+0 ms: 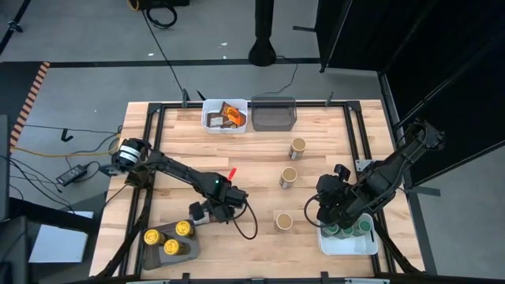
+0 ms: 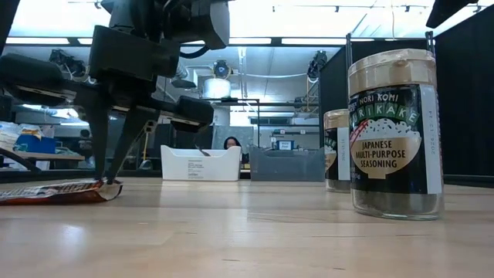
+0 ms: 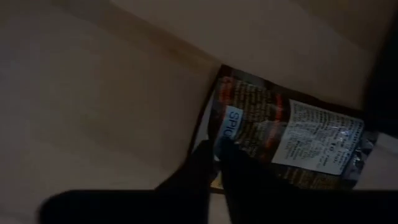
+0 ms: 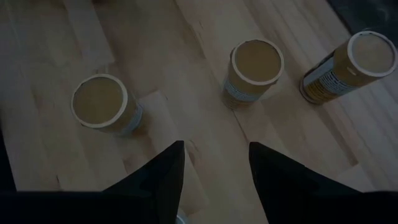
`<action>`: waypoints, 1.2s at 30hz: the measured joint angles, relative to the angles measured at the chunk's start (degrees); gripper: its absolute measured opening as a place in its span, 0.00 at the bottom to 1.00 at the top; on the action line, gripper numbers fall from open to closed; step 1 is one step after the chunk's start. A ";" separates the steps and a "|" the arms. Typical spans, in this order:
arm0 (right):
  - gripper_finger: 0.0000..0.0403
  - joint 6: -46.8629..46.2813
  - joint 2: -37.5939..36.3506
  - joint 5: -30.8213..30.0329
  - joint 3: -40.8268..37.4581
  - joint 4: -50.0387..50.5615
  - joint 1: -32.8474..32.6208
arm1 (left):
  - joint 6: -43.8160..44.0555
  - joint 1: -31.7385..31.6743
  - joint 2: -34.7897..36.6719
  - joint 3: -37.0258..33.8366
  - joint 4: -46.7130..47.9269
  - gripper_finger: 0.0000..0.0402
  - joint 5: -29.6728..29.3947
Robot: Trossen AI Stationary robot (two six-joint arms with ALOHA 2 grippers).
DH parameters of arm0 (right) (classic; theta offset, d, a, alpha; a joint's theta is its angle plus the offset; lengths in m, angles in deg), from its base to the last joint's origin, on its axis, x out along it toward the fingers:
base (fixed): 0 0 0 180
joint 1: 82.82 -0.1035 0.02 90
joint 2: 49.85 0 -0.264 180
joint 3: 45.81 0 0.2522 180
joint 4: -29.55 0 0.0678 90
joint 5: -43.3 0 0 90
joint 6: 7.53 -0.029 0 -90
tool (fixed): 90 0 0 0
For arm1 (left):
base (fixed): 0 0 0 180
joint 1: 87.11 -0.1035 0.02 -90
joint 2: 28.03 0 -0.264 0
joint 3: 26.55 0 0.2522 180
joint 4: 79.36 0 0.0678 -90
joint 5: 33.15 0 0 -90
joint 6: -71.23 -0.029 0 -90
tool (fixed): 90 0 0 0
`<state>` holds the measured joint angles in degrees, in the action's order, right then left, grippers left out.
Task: Sort spices by type
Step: Put the orange seasoning pack into the top white bin
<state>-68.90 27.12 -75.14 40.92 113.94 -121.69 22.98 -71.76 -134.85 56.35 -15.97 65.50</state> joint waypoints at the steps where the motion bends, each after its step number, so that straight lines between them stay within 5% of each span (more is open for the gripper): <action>1: 0.47 0.00 0.00 0.00 0.00 0.00 0.01 | 0.01 0.00 -0.01 0.00 -0.19 0.05 -0.04; 17: 0.47 -0.56 0.00 -0.66 0.00 -0.04 0.01 | 7.53 -3.70 -0.22 8.35 2.58 0.00 -10.74; 26: 0.47 -0.55 0.00 -2.14 0.00 -0.09 0.01 | 23.11 -14.62 0.26 24.32 10.35 0.00 -12.03; 36: 0.47 -0.41 0.00 -2.59 0.00 -0.07 0.01 | 23.19 -31.40 0.28 43.15 23.77 0.00 -14.30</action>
<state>-69.30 27.12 -77.74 40.92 113.88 -121.67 46.17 -103.16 -134.57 99.50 7.80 51.20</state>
